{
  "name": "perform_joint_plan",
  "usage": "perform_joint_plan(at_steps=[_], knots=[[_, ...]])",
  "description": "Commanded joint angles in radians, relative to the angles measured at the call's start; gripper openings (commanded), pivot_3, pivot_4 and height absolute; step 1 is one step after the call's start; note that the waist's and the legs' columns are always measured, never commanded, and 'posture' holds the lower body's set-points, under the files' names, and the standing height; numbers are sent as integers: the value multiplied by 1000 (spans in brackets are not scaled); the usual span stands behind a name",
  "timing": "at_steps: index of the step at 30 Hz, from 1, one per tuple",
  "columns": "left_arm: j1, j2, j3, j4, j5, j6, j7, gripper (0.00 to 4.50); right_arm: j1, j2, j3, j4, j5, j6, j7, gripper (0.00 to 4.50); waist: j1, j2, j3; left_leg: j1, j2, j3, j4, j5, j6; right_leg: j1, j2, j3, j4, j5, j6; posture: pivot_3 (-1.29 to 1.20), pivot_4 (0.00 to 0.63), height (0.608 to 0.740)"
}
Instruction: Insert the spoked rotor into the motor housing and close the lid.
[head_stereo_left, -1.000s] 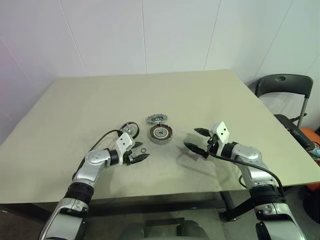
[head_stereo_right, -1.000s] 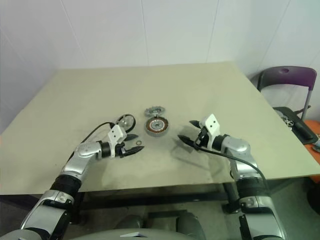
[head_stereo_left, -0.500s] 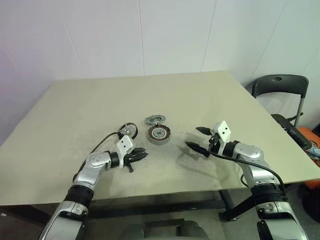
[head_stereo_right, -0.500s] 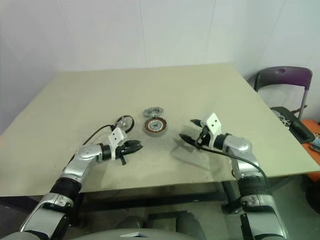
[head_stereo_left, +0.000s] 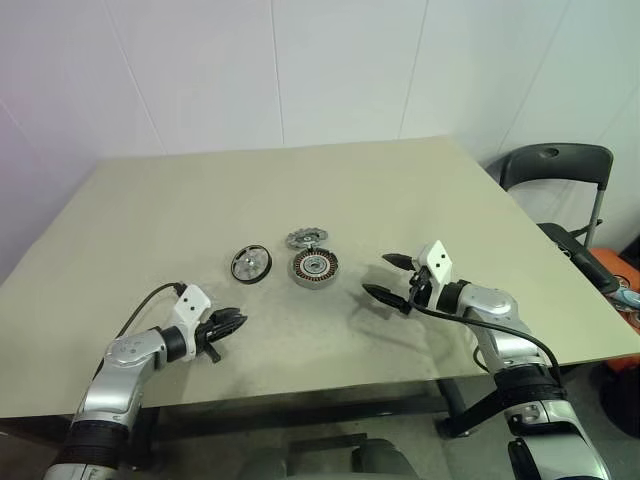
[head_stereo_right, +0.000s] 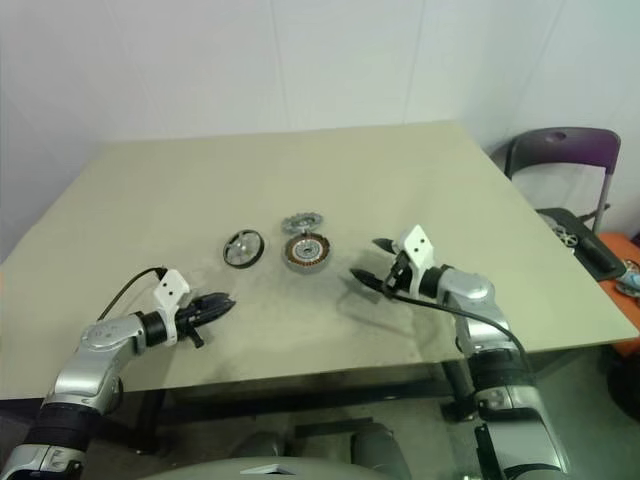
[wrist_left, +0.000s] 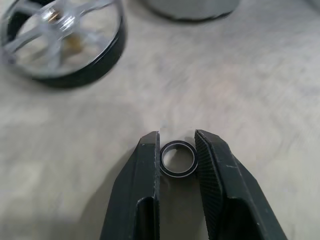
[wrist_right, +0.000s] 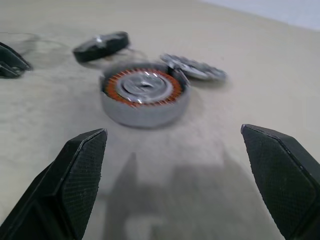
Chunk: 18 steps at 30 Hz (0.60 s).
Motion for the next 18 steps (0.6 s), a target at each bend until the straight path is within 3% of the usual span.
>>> perform_joint_plan(at_steps=[1,7,18], knots=[[9,5,44,-29,-6,-10,46,686,-38,-1,-3,-24,16,-12,17,4500,2,0,0,0,0,0,0,0,0,0,0,0,0,0,0,0,0,740],[8,-26,87,-37,-80,40,61,686,-61,-10,6,-31,20,-11,60,4500,0,0,0,0,0,0,-1,0,0,-1,0,0,0,0,0,0,0,740],[40,12,121,-101,-108,72,56,4442,-190,-82,94,-66,-1,54,233,4500,-6,0,0,0,0,1,-1,0,0,-1,0,0,0,0,0,0,0,740]])
